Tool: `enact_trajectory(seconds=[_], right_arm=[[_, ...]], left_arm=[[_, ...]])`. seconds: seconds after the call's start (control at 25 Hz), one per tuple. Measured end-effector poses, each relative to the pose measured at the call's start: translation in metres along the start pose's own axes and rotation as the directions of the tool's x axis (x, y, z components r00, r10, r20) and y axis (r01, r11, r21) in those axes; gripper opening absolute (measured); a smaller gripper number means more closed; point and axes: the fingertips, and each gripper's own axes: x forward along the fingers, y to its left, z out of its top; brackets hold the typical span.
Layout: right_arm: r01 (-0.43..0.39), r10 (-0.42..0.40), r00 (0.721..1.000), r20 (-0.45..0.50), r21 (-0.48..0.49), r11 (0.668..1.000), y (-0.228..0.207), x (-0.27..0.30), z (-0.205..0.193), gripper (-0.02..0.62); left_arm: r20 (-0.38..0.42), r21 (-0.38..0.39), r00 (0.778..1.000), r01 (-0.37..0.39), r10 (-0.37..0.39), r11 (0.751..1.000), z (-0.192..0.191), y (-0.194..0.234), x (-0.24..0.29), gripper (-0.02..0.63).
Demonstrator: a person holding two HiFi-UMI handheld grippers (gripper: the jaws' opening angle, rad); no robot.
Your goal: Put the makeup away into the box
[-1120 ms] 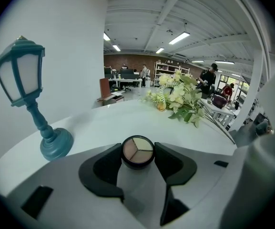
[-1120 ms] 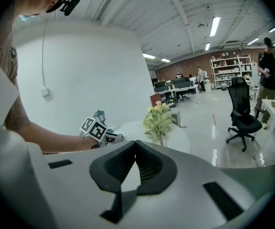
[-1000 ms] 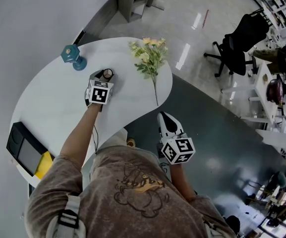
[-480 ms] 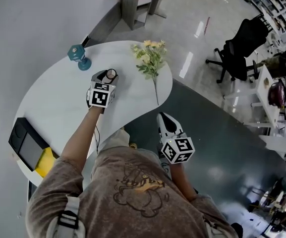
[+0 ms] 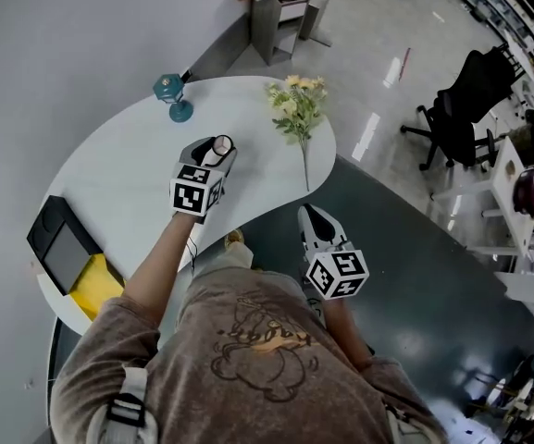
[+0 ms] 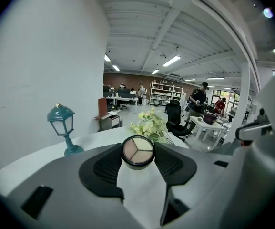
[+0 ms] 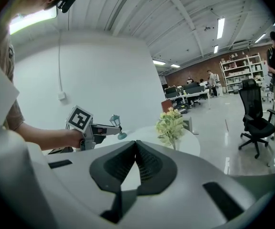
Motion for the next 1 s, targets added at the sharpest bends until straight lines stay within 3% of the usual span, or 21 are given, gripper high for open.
enact_trajectory(seconds=[0.56, 1.0], right_arm=[[-0.159, 0.158, 0.987, -0.014, -0.045, 0.986, 0.054, -0.025, -0.016, 0.003], [-0.279, 0.275, 0.959, -0.065, -0.071, 0.958, 0.094, -0.039, -0.036, 0.003]], left_arm=[[0.084, -0.022, 0.992, -0.095, 0.096, 0.995, -0.004, -0.032, -0.115, 0.233], [0.118, -0.053, 0.967, -0.219, 0.224, 0.974, -0.024, -0.035, -0.199, 0.233]])
